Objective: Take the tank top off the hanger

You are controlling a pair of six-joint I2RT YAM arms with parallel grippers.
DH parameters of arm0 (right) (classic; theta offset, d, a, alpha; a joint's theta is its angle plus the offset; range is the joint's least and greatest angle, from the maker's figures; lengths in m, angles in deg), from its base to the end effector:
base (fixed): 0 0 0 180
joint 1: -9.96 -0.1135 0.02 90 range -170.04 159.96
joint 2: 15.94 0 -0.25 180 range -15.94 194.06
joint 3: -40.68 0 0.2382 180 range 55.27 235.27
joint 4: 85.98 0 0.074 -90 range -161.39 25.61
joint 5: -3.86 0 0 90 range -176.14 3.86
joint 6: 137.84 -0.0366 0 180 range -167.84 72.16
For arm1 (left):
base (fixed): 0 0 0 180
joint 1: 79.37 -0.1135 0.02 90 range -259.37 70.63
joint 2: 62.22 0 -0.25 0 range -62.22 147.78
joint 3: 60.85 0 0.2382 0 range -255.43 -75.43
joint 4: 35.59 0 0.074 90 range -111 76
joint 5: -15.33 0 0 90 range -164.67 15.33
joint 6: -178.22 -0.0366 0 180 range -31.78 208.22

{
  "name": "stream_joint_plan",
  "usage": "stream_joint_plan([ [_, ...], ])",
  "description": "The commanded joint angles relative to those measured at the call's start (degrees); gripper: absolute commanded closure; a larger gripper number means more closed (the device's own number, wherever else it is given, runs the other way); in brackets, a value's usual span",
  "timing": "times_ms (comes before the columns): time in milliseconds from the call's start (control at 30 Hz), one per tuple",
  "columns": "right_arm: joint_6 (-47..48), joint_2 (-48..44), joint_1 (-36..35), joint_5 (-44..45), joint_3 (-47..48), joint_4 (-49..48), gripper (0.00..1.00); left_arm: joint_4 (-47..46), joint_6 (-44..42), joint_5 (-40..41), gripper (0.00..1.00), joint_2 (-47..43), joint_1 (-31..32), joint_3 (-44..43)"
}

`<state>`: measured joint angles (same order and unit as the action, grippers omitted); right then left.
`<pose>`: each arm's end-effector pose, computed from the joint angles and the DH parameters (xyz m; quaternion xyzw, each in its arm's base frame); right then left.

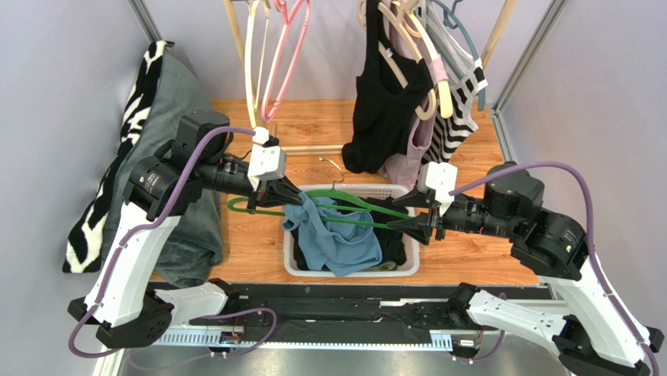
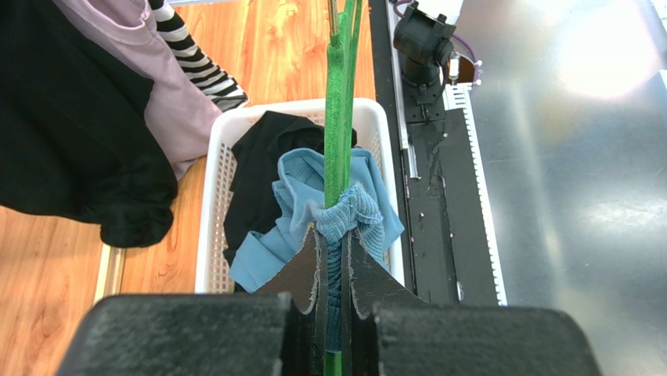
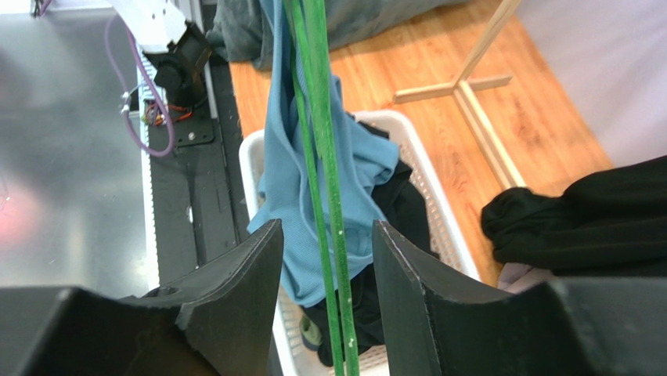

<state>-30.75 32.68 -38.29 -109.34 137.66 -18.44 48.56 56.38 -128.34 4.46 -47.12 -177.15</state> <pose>0.0656 0.0952 0.4437 -0.5290 0.6092 0.3103 0.5027 0.1147 -0.1072 0.4703 0.5971 0.5580 -0.4010 0.4138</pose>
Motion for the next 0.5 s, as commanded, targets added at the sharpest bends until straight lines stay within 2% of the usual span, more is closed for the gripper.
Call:
stream_joint_plan([
  [0, -0.82, 0.42, -0.09, -1.32, -1.26, 0.22, 0.51, -0.74, -1.48, -2.32, 1.00, -0.40, 0.36, -1.56],
  [133, -1.44, 0.68, -0.09, -0.79, -1.71, -0.83, 0.57, -0.48, -1.04, -2.49, 1.00, -0.84, 0.36, -1.91],
  [200, -1.96, 1.30, 0.00, -0.44, -1.53, -1.18, 0.64, -0.48, -0.86, -2.23, 1.00, -0.84, 0.36, -1.91],
  [300, -2.40, 2.00, -0.09, 0.17, -0.92, -1.44, 0.82, -0.48, -1.04, -2.14, 1.00, -0.93, 0.44, -1.82],
  [333, -2.66, 2.00, -0.09, 0.78, -0.65, -1.44, 0.93, -0.56, -1.04, -1.97, 1.00, -1.02, 0.36, -1.74],
  [367, -3.10, 1.92, -0.09, 1.40, -0.48, -1.71, 0.97, -1.44, -0.78, -1.53, 1.00, -1.02, 0.36, -1.65],
  [400, -3.37, 1.57, -0.09, 2.10, -0.21, -1.97, 1.00, -2.40, -0.08, -0.83, 0.98, -1.11, 0.44, -1.47],
  [433, -4.07, 1.30, -0.09, 3.76, -0.13, -2.06, 1.00, -3.63, 2.28, 0.13, 0.92, -1.11, 0.36, -1.39],
  [467, -4.42, 0.95, -0.09, 4.65, -0.12, -2.41, 1.00, -5.82, 3.35, 2.67, 0.81, -1.02, 0.36, -1.73],
])
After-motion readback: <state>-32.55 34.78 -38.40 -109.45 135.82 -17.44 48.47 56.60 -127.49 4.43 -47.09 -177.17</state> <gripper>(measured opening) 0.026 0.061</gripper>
